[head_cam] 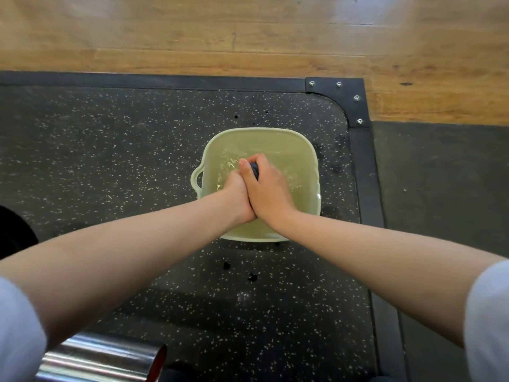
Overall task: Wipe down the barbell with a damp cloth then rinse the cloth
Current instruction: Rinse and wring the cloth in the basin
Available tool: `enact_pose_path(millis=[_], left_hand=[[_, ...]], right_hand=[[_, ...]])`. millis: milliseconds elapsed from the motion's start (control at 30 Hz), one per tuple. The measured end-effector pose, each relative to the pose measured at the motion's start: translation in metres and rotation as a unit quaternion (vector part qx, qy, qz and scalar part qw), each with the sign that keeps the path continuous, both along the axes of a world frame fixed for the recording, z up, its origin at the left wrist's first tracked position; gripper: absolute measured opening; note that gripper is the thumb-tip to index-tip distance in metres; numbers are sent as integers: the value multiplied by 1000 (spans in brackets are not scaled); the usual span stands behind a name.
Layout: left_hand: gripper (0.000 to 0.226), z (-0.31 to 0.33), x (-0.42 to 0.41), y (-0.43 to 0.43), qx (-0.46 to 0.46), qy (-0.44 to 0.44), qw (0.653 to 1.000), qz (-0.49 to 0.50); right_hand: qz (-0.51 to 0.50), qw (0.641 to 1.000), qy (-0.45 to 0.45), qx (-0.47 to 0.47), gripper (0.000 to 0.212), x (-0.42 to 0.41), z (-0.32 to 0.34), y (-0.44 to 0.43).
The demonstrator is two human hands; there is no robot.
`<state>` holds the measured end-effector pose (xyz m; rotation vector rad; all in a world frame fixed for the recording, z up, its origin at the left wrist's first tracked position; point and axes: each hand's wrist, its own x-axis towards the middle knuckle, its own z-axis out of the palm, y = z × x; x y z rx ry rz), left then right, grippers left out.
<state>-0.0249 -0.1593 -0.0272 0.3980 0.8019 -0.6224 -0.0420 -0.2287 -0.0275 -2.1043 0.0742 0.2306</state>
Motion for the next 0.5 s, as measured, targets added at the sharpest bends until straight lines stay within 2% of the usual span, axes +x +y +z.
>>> enact_pose_path(millis=[33, 67, 100, 133, 200, 300, 500], left_hand=[[46, 0, 1, -2, 55, -13, 998, -22], [53, 0, 0, -3, 87, -25, 996, -24], [57, -2, -2, -4, 78, -49, 995, -32], [27, -7, -2, -5, 118, -66, 991, -21], [35, -4, -3, -10, 90, -29, 994, -46], [38, -6, -6, -13, 79, -23, 994, -64], [38, -8, -5, -16, 56, -26, 998, -26]], right_hand=[[0, 1000, 2, -4, 32, 1, 1, 0], [3, 1000, 2, -14, 34, 2, 2, 0], [7, 1000, -2, -29, 33, 3, 2, 0], [10, 999, -6, -44, 32, 4, 3, 0], [13, 997, -14, -70, 33, 3, 3, -2], [24, 993, -19, -110, 37, 2, 0, -4], [61, 983, -37, -172, 40, 8, 1, -4]])
